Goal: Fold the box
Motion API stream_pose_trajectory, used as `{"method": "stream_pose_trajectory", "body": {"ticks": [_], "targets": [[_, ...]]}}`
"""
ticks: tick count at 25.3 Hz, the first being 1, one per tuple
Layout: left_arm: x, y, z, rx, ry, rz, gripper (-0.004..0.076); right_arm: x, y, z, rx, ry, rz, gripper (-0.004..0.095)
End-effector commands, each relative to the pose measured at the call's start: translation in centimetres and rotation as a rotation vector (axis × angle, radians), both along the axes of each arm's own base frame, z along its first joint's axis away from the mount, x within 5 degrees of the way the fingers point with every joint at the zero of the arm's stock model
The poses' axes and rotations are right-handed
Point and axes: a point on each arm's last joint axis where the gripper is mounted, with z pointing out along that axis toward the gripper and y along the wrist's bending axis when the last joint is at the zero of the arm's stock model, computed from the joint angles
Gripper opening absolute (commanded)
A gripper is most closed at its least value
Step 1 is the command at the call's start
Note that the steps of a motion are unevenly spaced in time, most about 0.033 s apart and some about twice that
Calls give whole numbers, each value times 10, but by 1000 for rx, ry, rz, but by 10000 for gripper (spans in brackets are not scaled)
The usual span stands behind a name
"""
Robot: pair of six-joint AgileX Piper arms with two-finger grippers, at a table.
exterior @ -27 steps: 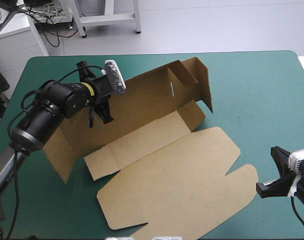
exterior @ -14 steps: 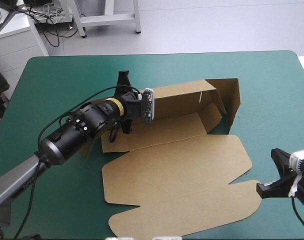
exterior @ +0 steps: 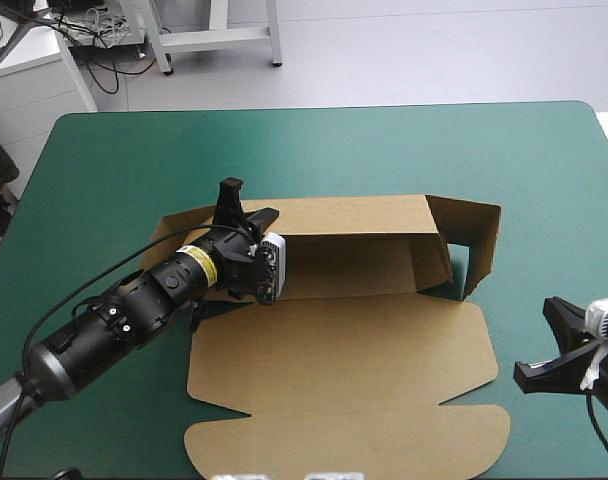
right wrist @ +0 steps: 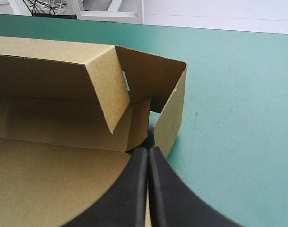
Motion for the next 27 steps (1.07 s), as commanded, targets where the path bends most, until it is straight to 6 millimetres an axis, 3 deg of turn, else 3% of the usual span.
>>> {"method": "stream_pose_trajectory", "body": {"ticks": [1, 10, 14, 19, 23, 27], "targets": [[-9, 2, 25, -78, -107, -40, -6, 1, -1, 13, 28, -76, -21, -15], [-2, -7, 19, -108, -109, -67, -6, 5, -1, 12, 35, -61, -26, -14], [13, -12, 2, -96, -52, -41, -6, 14, -1, 10, 39, -28, -29, -14], [18, -10, 1, -147, -31, -18, -6, 29, -1, 8, 35, 17, -32, 5], [19, -9, -5, -108, 7, 2, -6, 45, 0, 12, 36, 54, -31, 124], [20, -10, -8, -96, 19, 8, -6, 62, 0, 31, 34, 32, -37, 411]]}}
